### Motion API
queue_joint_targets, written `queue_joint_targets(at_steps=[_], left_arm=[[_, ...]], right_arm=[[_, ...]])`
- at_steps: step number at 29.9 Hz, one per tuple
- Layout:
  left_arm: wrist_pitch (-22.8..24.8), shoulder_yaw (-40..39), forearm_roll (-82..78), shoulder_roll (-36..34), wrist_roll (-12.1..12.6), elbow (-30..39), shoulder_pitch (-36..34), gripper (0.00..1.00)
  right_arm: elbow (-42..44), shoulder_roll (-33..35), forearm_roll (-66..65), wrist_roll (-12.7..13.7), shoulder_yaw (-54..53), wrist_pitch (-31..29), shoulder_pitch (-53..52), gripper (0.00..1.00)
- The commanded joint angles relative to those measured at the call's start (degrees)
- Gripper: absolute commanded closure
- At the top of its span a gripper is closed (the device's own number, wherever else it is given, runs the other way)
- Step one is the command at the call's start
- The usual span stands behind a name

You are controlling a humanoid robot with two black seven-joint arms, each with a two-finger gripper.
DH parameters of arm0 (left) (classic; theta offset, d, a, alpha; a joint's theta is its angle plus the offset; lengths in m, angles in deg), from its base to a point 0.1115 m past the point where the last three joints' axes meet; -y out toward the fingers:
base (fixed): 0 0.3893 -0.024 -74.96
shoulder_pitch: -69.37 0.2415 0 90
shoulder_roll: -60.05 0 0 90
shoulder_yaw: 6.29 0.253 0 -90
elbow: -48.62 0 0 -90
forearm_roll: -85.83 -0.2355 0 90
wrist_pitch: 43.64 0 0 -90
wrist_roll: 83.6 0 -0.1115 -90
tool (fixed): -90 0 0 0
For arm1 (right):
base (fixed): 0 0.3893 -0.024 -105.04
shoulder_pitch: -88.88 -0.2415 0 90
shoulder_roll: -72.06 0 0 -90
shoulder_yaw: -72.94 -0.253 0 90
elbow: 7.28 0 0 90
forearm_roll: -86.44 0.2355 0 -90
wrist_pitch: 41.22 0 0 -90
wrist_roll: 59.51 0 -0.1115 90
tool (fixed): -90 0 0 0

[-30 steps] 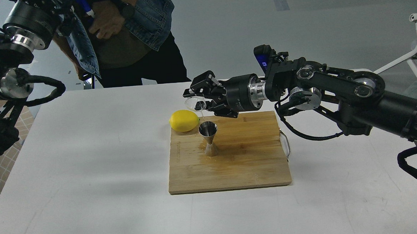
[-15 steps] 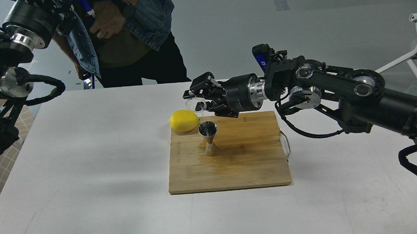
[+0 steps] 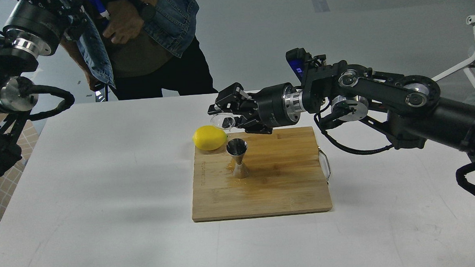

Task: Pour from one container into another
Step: 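Hold the tipped glass over the jigger with the right gripper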

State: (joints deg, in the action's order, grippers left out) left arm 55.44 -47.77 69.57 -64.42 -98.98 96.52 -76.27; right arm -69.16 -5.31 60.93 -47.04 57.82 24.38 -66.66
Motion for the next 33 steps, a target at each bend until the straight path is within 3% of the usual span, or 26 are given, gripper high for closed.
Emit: queue_joint_targets(at_steps=[1,33], left_arm=[[0.0,0.0,0.0,0.0,0.0,0.0,0.0,0.02],[0.0,0.1,0.0,0.1,0.3,0.0,-0.1,0.02]], right_arm=[[0.0,0.0,0.0,0.0,0.2,0.0,0.0,0.57],[-0.6,1.6,0.1,-0.1,0.3,-1.8,0.5,0.57]])
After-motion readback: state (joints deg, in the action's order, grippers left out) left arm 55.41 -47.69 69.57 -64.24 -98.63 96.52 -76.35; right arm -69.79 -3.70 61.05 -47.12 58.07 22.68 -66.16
